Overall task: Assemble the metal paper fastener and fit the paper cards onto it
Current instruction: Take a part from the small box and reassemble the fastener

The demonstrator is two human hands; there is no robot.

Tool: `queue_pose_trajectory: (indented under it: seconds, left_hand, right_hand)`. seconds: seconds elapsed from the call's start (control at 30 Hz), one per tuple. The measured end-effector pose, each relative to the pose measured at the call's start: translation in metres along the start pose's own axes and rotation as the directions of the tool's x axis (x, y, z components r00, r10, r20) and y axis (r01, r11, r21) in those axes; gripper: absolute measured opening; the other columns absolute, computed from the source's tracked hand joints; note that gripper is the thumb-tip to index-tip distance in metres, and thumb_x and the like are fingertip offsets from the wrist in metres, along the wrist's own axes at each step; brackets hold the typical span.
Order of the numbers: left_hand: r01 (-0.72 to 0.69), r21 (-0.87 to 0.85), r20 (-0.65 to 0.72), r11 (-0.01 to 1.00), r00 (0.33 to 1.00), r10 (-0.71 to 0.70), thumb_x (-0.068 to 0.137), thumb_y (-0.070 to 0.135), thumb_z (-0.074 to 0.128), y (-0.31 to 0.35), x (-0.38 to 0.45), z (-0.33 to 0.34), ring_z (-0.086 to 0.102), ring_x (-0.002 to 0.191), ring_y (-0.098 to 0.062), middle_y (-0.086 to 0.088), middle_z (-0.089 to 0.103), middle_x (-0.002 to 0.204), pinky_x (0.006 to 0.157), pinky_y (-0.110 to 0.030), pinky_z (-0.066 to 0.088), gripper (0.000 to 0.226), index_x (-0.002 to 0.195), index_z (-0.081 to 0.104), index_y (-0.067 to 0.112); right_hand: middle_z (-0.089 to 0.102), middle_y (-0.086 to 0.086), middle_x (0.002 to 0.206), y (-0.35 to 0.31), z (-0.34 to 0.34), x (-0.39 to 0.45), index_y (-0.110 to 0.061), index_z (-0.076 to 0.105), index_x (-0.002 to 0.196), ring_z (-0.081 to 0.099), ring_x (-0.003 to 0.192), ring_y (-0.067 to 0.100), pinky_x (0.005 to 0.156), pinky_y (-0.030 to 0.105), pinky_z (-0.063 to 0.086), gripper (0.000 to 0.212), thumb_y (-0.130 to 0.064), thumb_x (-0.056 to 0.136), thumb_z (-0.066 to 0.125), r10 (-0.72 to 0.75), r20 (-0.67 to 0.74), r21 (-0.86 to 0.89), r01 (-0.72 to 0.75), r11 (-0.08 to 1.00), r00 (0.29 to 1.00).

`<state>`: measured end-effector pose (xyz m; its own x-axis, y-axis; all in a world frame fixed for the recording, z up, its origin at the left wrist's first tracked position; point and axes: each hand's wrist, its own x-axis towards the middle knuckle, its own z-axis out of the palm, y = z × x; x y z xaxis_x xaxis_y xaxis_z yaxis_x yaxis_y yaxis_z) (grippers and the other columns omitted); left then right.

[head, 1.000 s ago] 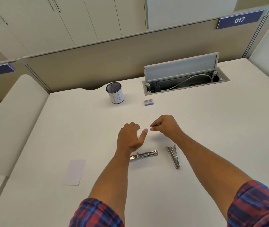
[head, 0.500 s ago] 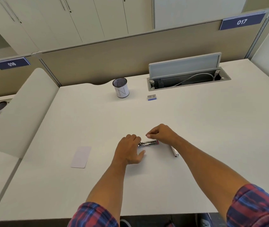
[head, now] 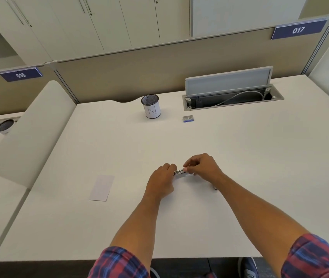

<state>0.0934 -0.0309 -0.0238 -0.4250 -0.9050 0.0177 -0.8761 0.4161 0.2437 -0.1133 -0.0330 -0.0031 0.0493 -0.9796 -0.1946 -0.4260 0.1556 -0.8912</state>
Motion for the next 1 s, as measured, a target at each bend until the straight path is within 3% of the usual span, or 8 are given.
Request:
queue_pose_trajectory:
  seconds: [0.13,0.4,0.53,0.87,1.0]
  left_hand:
    - [-0.004,-0.033,-0.005,0.999,1.000,0.004,0.079,-0.004,0.050,-0.001,-0.001,-0.001,0.052,0.085,-0.024,0.002,0.056,0.100,0.062,-0.041,0.052,0.051,0.121,0.046,0.025]
    - [-0.043,0.009,-0.075,0.999,0.996,0.044,0.080,-0.004,0.053,0.000,0.001,0.000,0.053,0.080,-0.026,0.001,0.058,0.094,0.055,-0.039,0.048,0.035,0.108,0.051,0.018]
    - [-0.066,-0.007,-0.128,0.998,0.990,0.064,0.086,0.002,0.059,0.001,0.003,0.000,0.056,0.077,-0.026,0.001,0.062,0.090,0.052,-0.039,0.048,0.021,0.103,0.057,0.015]
    - [-0.132,-0.042,-0.201,0.990,0.972,0.121,0.088,0.002,0.059,0.003,0.009,-0.009,0.055,0.069,-0.029,-0.003,0.062,0.081,0.049,-0.041,0.048,0.011,0.096,0.059,0.009]
    - [-0.133,-0.044,-0.212,0.990,0.970,0.121,0.088,0.000,0.059,0.004,0.010,-0.010,0.056,0.069,-0.030,-0.005,0.063,0.082,0.049,-0.042,0.049,0.011,0.096,0.060,0.007]
  right_hand:
    - [0.079,-0.005,0.080,0.004,-0.003,0.001,-0.022,0.081,0.088,0.074,0.075,0.010,0.076,0.023,0.059,0.010,-0.019,0.078,0.084,-0.010,-0.028,0.030,0.011,0.999,1.000]
    - [0.075,-0.012,0.078,0.001,-0.005,0.010,-0.022,0.078,0.089,0.067,0.068,-0.006,0.067,0.009,0.049,0.016,-0.009,0.080,0.082,-0.084,0.021,-0.121,0.086,0.989,0.996]
    - [0.071,-0.014,0.081,0.000,-0.003,0.014,-0.020,0.079,0.088,0.062,0.073,-0.007,0.067,0.005,0.043,0.013,-0.011,0.079,0.084,-0.159,0.026,-0.192,0.161,0.968,0.987]
    - [0.071,-0.016,0.083,0.004,-0.004,0.019,-0.029,0.078,0.085,0.061,0.073,0.001,0.070,0.017,0.047,0.014,-0.019,0.078,0.086,-0.189,0.040,-0.202,0.193,0.960,0.981]
    - [0.070,-0.012,0.083,0.003,-0.003,0.021,-0.024,0.080,0.088,0.062,0.076,0.011,0.075,0.031,0.053,0.011,-0.018,0.080,0.085,-0.211,0.034,-0.239,0.213,0.947,0.977]
